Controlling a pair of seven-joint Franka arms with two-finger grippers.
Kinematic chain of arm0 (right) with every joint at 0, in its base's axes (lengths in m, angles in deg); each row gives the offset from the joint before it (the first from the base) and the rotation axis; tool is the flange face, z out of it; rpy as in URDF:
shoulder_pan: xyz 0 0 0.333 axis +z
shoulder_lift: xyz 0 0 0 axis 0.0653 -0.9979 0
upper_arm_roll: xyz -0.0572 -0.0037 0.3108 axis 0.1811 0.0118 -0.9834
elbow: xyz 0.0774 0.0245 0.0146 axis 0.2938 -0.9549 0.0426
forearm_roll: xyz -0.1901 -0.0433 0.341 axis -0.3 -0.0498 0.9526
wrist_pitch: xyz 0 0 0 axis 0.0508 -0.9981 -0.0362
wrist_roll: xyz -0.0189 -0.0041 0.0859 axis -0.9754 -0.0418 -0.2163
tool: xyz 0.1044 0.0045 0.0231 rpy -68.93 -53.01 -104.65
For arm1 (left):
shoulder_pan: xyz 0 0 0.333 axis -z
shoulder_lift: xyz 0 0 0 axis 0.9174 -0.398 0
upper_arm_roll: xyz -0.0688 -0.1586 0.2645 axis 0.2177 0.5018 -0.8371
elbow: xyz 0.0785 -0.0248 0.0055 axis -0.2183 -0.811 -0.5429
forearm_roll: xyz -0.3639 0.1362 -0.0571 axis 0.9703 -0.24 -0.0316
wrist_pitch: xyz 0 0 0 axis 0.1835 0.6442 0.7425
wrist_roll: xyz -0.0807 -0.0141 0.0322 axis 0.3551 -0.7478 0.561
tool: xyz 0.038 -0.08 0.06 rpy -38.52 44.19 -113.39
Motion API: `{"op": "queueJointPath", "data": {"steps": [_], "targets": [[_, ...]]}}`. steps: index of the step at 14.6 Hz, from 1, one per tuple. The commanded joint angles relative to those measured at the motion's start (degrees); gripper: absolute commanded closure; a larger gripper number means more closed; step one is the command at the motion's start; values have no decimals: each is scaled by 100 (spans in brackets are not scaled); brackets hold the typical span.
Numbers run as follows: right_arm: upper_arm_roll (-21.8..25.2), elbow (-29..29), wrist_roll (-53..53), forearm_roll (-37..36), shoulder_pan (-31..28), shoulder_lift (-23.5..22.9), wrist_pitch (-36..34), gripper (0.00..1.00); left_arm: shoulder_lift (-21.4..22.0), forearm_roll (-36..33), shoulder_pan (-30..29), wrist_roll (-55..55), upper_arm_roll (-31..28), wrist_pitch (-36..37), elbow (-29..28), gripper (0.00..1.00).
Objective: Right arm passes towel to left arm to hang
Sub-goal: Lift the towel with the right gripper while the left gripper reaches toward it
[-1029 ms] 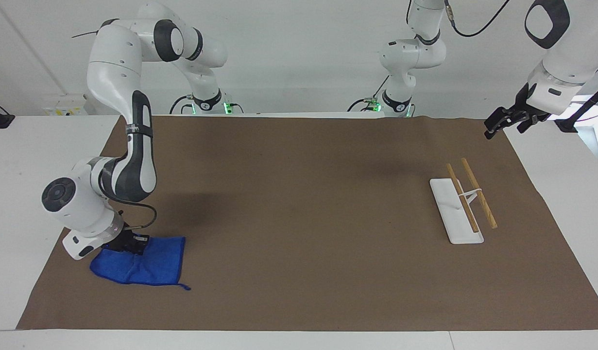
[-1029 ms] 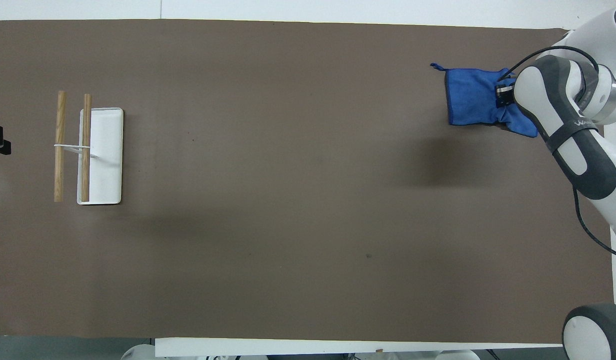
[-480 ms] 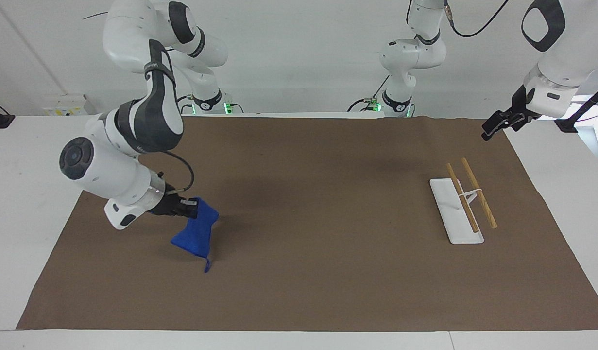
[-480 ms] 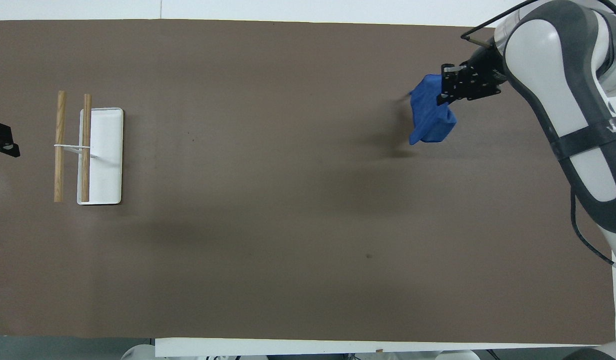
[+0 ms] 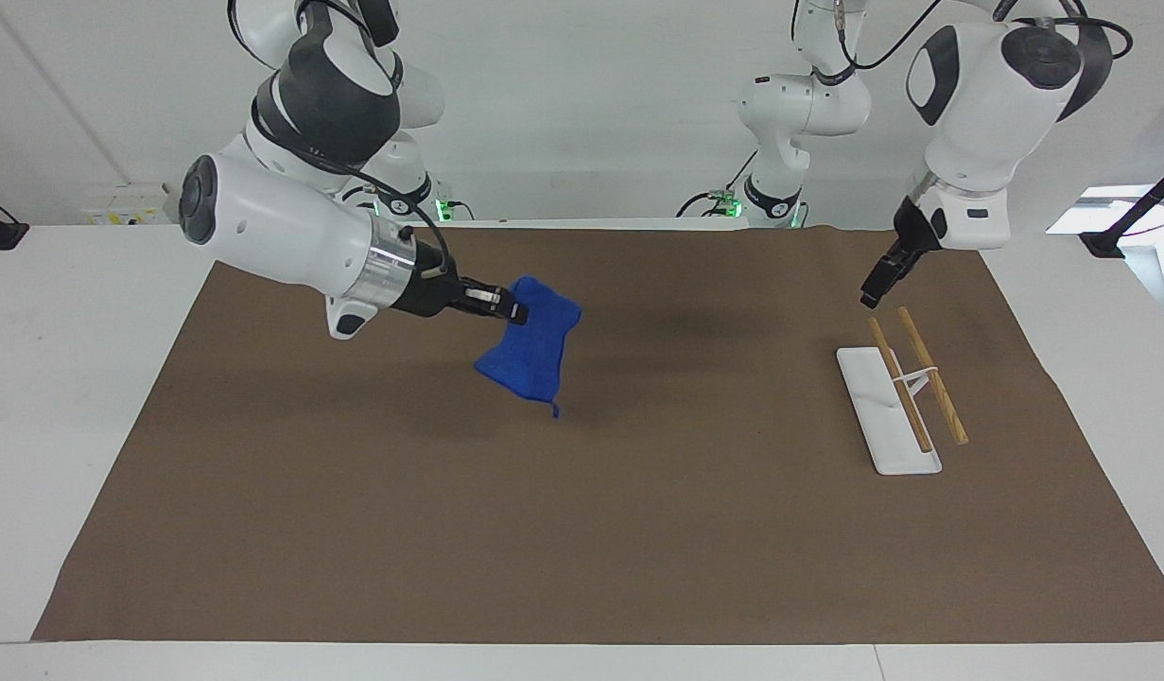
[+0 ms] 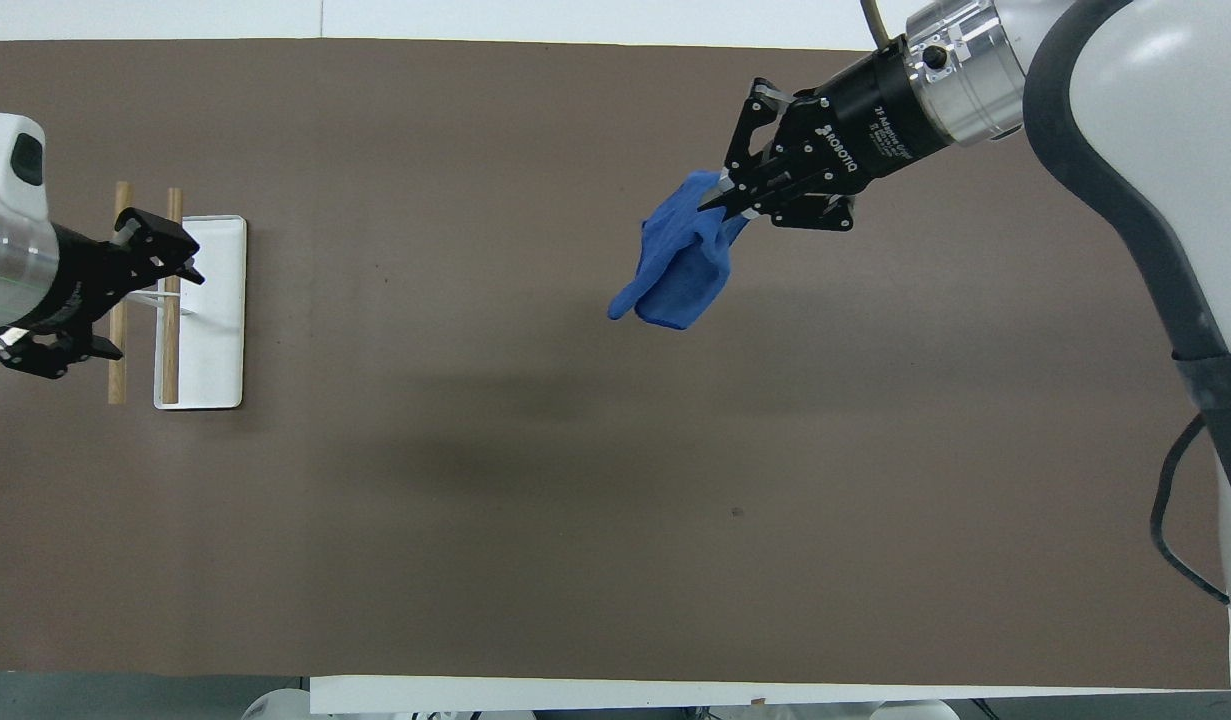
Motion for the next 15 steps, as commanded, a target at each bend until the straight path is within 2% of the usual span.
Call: {"op": "queueJointPath", "data": {"steps": [1,3,6,8,11,15], "targets": [[-12,-948,-144,824,67,475,460,99,-18,423,285,-1599,-71,-425,-47,1],[-12,-1380,-337,1168,295,651,864,99,-149,959,514,-2541,-71,-496,198,1],[-12,-1899,-767,1643,524,844,1602,99,-291,1399,962,-3824,-71,-627,524,1],[-12,-2005,-952,1732,691,862,2042,100,-282,1673,1190,-4608,-62,-995,420,1],[-20,-1979,-1120,1741,788,854,2281,99,-230,1691,1516,-5393,-54,-1050,332,2],[-12,-1970,-1111,1741,788,845,2281,99,-203,1682,1631,-5367,-54,-1234,243,21]]}}
